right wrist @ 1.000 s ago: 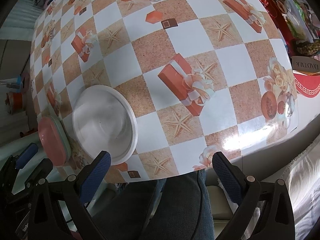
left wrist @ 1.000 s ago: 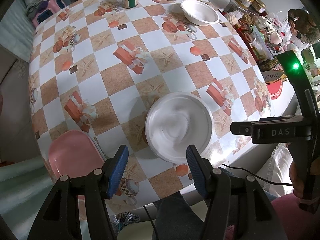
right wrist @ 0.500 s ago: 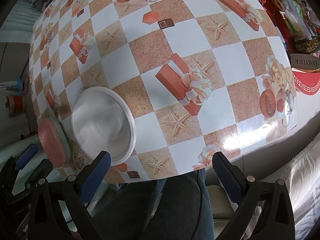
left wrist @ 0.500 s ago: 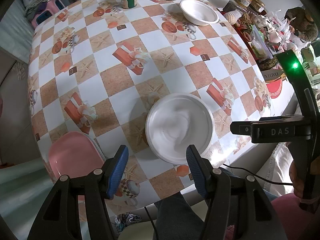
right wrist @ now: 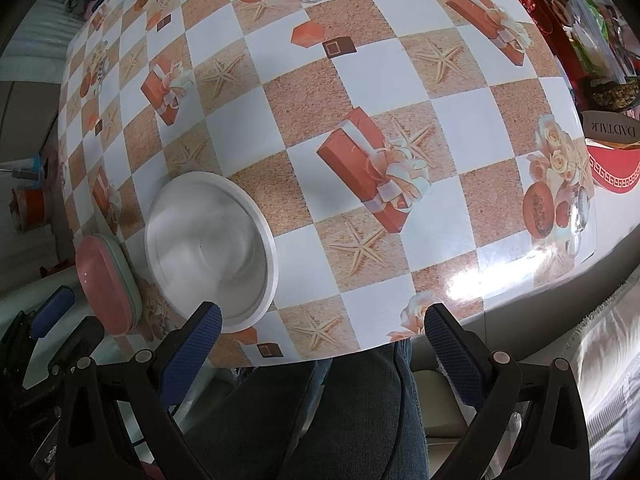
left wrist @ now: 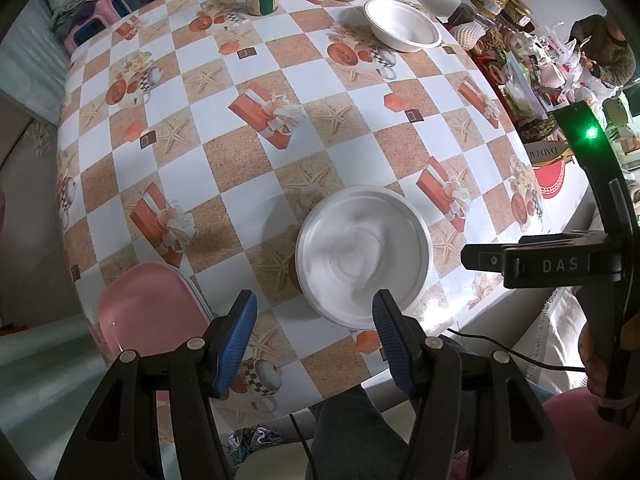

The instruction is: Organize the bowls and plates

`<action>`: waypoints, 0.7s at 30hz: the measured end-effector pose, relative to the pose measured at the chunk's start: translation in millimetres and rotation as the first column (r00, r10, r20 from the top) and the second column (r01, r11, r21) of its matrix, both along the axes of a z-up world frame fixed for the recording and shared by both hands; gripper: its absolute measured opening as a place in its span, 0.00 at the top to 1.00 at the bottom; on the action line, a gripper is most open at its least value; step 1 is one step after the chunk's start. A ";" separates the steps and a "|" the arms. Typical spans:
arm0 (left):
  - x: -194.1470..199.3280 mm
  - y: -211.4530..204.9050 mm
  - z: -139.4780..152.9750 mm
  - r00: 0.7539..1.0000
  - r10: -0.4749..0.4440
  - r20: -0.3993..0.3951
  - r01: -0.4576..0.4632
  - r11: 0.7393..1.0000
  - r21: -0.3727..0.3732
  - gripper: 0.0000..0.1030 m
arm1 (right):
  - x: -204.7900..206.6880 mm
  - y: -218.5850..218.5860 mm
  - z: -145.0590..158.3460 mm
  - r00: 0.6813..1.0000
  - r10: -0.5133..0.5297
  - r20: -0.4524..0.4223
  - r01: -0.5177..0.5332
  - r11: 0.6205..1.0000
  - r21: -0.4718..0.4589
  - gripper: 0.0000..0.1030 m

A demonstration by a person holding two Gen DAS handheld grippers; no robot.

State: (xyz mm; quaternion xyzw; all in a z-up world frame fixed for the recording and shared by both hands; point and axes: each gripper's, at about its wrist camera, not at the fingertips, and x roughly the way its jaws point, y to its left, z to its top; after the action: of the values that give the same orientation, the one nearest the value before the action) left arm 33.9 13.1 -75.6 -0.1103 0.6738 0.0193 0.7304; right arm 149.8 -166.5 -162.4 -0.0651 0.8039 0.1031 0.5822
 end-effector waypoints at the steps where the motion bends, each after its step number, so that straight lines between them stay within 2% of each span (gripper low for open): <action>1: 0.2 0.5 -0.1 1.000 0.000 0.000 0.000 1.000 0.000 0.38 | 0.0 0.1 -0.1 1.000 0.000 0.000 0.000 1.000 0.000 0.01; 21: 0.0 -0.5 -1.0 1.000 -0.002 0.000 0.002 1.000 0.001 0.38 | -0.7 -0.9 -0.8 1.000 -0.002 -0.003 0.002 1.000 -0.002 0.01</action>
State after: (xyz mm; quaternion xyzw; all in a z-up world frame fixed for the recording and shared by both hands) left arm 33.9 12.6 -76.6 -0.1095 0.6740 0.0190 0.7303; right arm 149.2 -167.4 -163.2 -0.0646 0.8047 0.1020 0.5812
